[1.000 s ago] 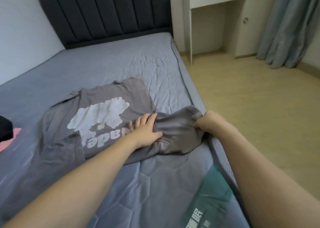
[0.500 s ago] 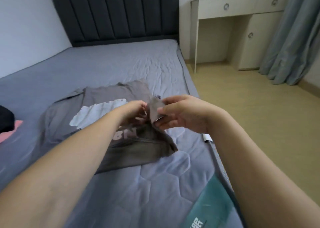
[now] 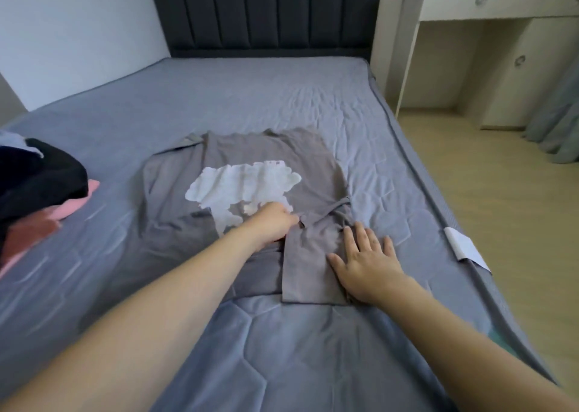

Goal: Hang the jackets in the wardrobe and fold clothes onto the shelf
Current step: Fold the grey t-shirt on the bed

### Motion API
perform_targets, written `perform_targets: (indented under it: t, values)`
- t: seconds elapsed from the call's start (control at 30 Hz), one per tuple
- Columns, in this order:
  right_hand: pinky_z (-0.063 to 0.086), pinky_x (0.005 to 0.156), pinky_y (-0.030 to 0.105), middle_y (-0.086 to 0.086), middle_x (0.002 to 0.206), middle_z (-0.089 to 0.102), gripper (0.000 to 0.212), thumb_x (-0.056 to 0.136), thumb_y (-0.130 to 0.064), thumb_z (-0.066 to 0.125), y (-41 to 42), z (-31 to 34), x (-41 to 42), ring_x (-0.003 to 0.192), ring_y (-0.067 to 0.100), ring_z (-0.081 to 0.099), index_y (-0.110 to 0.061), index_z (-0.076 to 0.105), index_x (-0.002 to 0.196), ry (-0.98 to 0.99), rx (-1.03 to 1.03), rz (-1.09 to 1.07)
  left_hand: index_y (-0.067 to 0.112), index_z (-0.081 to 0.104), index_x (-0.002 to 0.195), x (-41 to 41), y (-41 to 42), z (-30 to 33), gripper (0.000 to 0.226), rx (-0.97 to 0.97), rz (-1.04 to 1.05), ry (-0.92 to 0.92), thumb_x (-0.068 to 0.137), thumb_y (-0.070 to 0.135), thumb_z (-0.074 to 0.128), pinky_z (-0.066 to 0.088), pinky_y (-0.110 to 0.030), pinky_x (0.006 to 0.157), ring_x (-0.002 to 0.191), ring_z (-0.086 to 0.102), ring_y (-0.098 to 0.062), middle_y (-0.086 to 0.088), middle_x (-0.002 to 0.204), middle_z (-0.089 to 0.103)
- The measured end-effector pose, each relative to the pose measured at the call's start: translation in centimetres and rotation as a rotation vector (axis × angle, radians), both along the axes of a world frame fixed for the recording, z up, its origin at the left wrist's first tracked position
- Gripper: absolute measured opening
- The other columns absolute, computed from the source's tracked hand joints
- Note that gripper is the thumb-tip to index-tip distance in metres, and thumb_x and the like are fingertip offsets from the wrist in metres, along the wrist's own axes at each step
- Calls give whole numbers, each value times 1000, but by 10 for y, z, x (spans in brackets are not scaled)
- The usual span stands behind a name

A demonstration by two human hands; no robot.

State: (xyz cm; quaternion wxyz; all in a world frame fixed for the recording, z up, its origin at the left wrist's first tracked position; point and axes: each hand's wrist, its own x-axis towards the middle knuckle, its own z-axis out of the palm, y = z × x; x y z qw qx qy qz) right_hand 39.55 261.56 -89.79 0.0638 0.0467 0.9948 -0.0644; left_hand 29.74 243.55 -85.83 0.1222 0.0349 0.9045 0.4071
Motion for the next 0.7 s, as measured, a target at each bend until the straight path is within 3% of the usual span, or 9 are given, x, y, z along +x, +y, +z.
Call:
perform_targets:
  t: [0.1,0.17,0.27,0.37,0.43,0.47,0.53,0.6,0.7]
  values:
    - [1,119,49,4,163,-9,76,96,-60,15,-5,4,-5,150,21,-5,-15,-1,156,80,26,-10,22,49,89,0,2,-1,10,-128,-128,102,87,25,57,40,-31,73,92,53,-18,0,96,56]
    - [2,120,47,2,162,-13,74,98,-58,17,-11,8,-9,150,20,-7,-17,-5,155,85,7,3,29,45,110,0,1,-4,30,-148,-240,83,85,21,58,46,-32,82,101,52,-19,4,112,48]
    - [2,120,48,1,163,-12,71,99,-57,18,-15,10,-17,150,21,-5,-17,2,156,34,-37,-14,26,51,90,0,0,-6,6,-210,-211,221,94,29,49,48,-38,80,93,57,-24,-1,104,58]
    - [20,114,47,6,157,23,54,100,-50,27,-12,13,-31,144,26,24,-13,41,137,81,-187,-66,13,47,77,-10,0,-2,28,-176,-17,206,100,22,34,42,-36,75,88,52,-28,-14,105,62]
    - [36,98,42,10,132,50,30,101,-39,35,-6,21,-47,123,31,47,-14,50,110,193,-369,-156,8,58,93,-18,2,1,24,-207,73,190,96,13,35,44,-35,75,94,57,-31,-11,109,63]
    - [39,92,41,10,128,54,24,101,-36,36,-3,26,-55,117,32,51,-16,48,108,238,-423,-181,9,60,101,-21,2,1,24,-220,106,192,95,13,37,45,-34,77,95,58,-31,-9,109,64]
    - [38,96,42,7,137,50,30,101,-39,37,1,29,-70,122,31,48,-23,44,125,235,-379,-143,14,59,97,-23,1,-1,21,-297,111,225,94,16,38,44,-36,84,96,59,-31,-8,107,66]
    - [32,105,46,2,146,42,43,100,-45,33,-1,22,-79,130,33,39,-29,35,140,176,-170,-74,16,55,91,-21,0,-8,18,-454,54,290,96,18,38,38,-37,89,101,59,-32,-10,107,67]
    - [27,106,47,5,146,39,46,99,-44,30,-12,12,-90,131,34,36,-26,34,141,223,-59,-83,13,54,103,-26,-16,-9,21,-542,1,410,97,23,37,35,-39,83,109,55,-34,-12,114,62]
